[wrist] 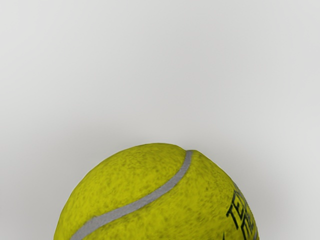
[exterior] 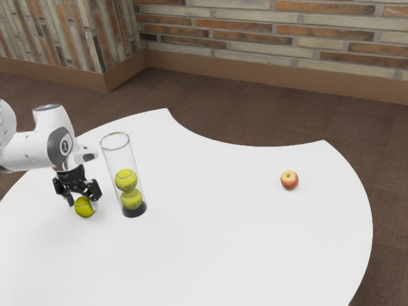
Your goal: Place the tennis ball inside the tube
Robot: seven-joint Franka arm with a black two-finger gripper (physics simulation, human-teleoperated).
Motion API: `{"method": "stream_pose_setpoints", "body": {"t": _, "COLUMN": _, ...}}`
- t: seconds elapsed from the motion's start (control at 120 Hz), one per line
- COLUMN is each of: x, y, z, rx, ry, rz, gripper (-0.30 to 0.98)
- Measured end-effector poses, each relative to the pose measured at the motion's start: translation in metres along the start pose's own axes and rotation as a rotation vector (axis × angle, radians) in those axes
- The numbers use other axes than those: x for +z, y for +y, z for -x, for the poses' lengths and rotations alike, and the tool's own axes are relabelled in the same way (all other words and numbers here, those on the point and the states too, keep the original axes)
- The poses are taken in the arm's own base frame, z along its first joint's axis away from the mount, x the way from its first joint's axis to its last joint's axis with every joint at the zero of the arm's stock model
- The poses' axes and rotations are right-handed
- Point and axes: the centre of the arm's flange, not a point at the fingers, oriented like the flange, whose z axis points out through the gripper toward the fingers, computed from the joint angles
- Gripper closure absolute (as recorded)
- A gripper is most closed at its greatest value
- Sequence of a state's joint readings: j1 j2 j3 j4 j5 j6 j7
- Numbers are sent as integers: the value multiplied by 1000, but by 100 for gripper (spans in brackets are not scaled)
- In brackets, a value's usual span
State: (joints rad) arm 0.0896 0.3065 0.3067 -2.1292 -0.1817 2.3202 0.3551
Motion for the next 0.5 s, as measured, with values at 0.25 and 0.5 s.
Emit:
{"method": "stream_pose_setpoints", "body": {"t": 0.25, "x": 20, "y": -8, "z": -1, "rx": -7, "ry": -15, "rz": -4, "gripper": 2}}
{"method": "stream_pose_setpoints", "body": {"t": 0.5, "x": 23, "y": -3, "z": -10, "rx": 12, "ry": 3, "rz": -11, "gripper": 4}}
